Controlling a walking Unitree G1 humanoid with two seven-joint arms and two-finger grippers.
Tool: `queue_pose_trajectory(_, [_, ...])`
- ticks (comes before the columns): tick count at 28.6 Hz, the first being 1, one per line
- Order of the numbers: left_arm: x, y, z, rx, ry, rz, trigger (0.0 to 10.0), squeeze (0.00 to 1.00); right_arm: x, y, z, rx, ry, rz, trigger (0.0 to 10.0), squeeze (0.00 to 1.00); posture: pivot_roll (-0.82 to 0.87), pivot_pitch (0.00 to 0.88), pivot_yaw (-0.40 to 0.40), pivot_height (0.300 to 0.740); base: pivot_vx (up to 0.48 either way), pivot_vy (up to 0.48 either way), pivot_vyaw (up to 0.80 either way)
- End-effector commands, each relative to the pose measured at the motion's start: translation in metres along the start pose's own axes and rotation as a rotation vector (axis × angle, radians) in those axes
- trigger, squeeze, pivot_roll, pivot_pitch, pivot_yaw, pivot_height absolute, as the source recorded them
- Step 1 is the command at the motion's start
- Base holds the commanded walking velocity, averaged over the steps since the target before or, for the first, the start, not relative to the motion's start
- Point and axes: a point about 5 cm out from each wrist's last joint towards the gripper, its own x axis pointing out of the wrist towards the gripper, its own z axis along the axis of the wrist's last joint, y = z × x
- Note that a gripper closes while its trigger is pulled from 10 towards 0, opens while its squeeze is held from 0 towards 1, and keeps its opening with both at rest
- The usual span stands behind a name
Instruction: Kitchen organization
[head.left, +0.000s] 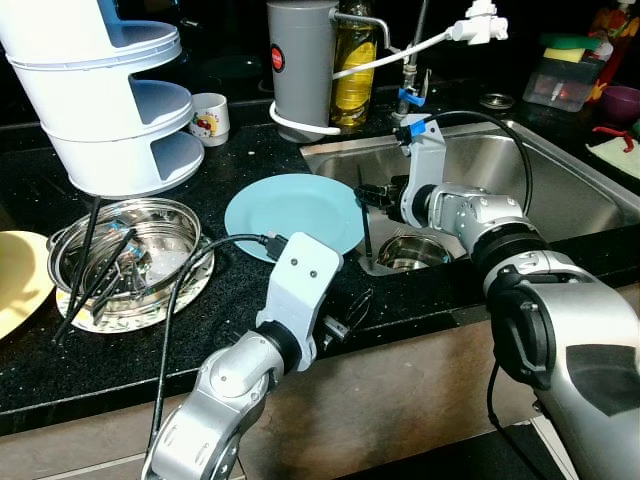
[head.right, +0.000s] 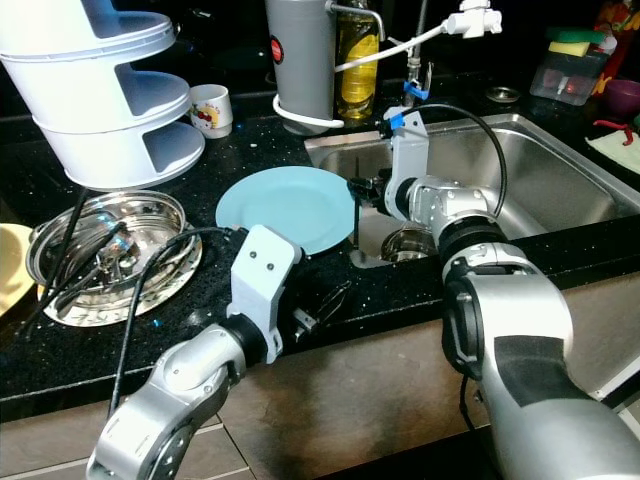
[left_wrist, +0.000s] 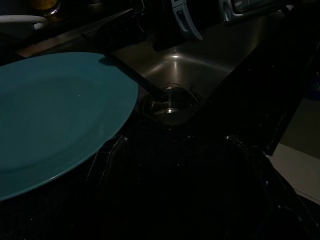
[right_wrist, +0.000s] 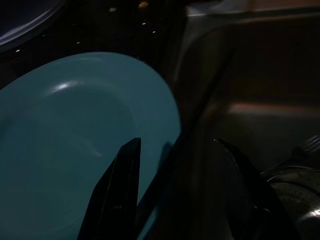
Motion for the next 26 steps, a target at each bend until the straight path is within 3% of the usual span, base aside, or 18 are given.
queue_pose_trajectory(1, [0.001, 0.000, -0.001, 0.004, -0.001, -0.001, 10.0, 0.00, 0.001, 0.008, 0.008, -0.003, -0.008, 0.041, 10.0, 0.00, 0.04, 0.000, 0.005, 0.740, 0.000, 0.000, 0.00])
queue_pose_trajectory(5, [0.001, 0.000, 0.000, 0.003, -0.005, 0.000, 10.0, 0.00, 0.006, 0.017, 0.000, -0.022, 0.050, 0.105, 10.0, 0.00, 0.04, 0.000, 0.002, 0.740, 0.000, 0.000, 0.00])
queue_pose_trajectory(15, [0.001, 0.001, 0.001, 0.003, -0.010, 0.003, 10.0, 0.00, 0.007, 0.021, 0.000, -0.029, 0.065, 0.133, 10.0, 0.00, 0.04, 0.000, 0.003, 0.740, 0.000, 0.000, 0.00])
queue_pose_trajectory(16, [0.001, 0.001, 0.001, 0.003, -0.010, 0.003, 10.0, 0.00, 0.007, 0.021, 0.000, -0.029, 0.066, 0.134, 7.0, 0.00, 0.04, 0.000, 0.004, 0.740, 0.000, 0.000, 0.00])
queue_pose_trajectory(17, [0.002, 0.001, 0.001, 0.003, -0.010, 0.002, 10.0, 0.00, 0.007, 0.021, 0.000, -0.030, 0.066, 0.135, 2.9, 0.00, 0.04, 0.000, 0.003, 0.740, 0.000, 0.000, 0.00])
queue_pose_trajectory(18, [0.002, 0.001, 0.001, 0.003, -0.010, 0.002, 10.0, 0.00, 0.006, 0.020, 0.000, -0.031, 0.066, 0.135, 2.4, 0.00, 0.04, 0.000, 0.003, 0.740, 0.000, 0.000, 0.00])
queue_pose_trajectory(20, [0.002, 0.001, 0.001, 0.002, -0.011, 0.002, 10.0, 0.00, 0.006, 0.020, 0.000, -0.040, 0.066, 0.134, 0.0, 0.00, 0.04, 0.000, 0.003, 0.740, 0.000, 0.000, 0.00])
queue_pose_trajectory(26, [0.002, 0.001, 0.001, 0.003, -0.012, 0.002, 10.0, 0.00, 0.006, 0.020, 0.002, -0.070, 0.066, 0.132, 0.0, 0.00, 0.04, 0.000, 0.004, 0.740, 0.000, 0.000, 0.00])
